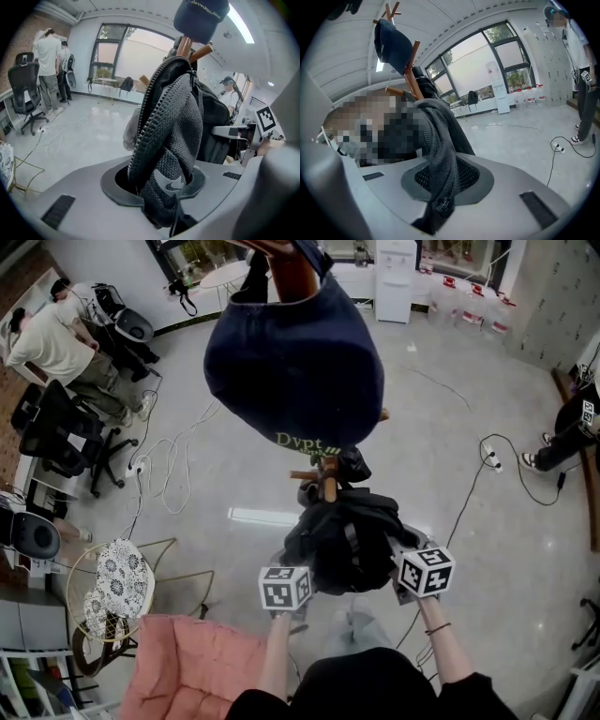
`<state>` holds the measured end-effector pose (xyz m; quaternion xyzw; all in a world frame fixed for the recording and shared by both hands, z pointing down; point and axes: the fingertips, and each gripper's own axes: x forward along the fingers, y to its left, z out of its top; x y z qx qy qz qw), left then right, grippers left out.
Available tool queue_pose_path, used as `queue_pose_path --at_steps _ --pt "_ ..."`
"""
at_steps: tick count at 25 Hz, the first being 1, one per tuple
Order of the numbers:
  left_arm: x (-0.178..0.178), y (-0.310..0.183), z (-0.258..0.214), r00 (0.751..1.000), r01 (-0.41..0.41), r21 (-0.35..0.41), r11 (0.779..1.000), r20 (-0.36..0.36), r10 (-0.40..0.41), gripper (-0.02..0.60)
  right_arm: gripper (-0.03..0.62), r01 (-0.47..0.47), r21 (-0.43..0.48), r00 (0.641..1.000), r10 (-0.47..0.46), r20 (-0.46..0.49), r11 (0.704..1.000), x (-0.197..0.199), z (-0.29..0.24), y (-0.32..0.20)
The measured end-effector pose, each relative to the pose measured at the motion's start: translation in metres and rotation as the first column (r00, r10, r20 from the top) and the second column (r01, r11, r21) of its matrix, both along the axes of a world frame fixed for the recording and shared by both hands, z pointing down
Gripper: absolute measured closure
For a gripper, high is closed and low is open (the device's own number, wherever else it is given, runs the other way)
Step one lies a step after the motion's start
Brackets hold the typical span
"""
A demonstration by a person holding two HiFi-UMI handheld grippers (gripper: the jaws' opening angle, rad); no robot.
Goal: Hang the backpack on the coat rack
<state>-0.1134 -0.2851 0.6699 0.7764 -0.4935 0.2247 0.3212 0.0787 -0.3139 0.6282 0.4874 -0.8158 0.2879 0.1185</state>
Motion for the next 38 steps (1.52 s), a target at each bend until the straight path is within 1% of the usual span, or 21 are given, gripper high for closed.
queue_pose_path --at_steps 11,19,22,25,26,27,28,32,36,38 --pt "-0.005 -0.011 0.010 0.998 0.065 0.037 0.997 0.003 -0.065 0.436 0.551 -0.014 0.013 1.000 0.014 -0.001 1.000 -0.001 0.011 -0.009" --pt "-0.008 -0.017 0.013 0.994 0.097 0.087 0.991 0.046 -0.101 0.408 0.525 -0.045 -0.012 0.999 0.045 0.020 0.999 -0.001 0.015 -0.012" --pt "-0.009 -0.018 0.012 0.992 0.112 0.091 0.990 0.049 -0.117 0.380 0.508 -0.072 -0.033 0.996 0.074 0.050 0.997 -0.001 0.016 -0.012" --pt "-0.007 -0.020 0.012 0.991 0.122 0.087 0.989 0.037 -0.126 0.323 0.462 -0.088 -0.052 0.989 0.093 0.114 0.995 -0.002 0.016 -0.014" --pt "-0.006 -0.020 0.012 0.991 0.123 0.087 0.989 0.036 -0.127 0.296 0.432 -0.087 -0.058 0.986 0.095 0.138 0.994 -0.002 0.016 -0.014" --pt "-0.006 -0.019 0.012 0.991 0.125 0.088 0.988 0.039 -0.128 0.281 0.410 -0.085 -0.064 0.984 0.094 0.153 0.994 -0.002 0.016 -0.013" --pt "-0.006 -0.018 0.012 0.990 0.127 0.090 0.988 0.044 -0.131 0.277 0.402 -0.084 -0.064 0.983 0.093 0.158 0.994 -0.002 0.016 -0.012" --pt "-0.010 -0.009 0.006 0.988 0.136 0.103 0.985 0.057 -0.142 0.268 0.379 -0.080 -0.025 0.982 0.083 0.171 0.997 0.002 0.004 -0.005" --pt "-0.016 0.008 -0.004 0.988 0.137 0.120 0.983 0.060 -0.145 0.268 0.375 -0.039 0.017 0.990 0.036 0.139 0.999 0.004 -0.008 0.008" --pt "-0.018 0.017 -0.012 0.988 0.133 0.131 0.982 0.065 -0.142 0.270 0.376 -0.028 0.030 0.990 0.024 0.141 0.999 0.007 -0.015 0.017"
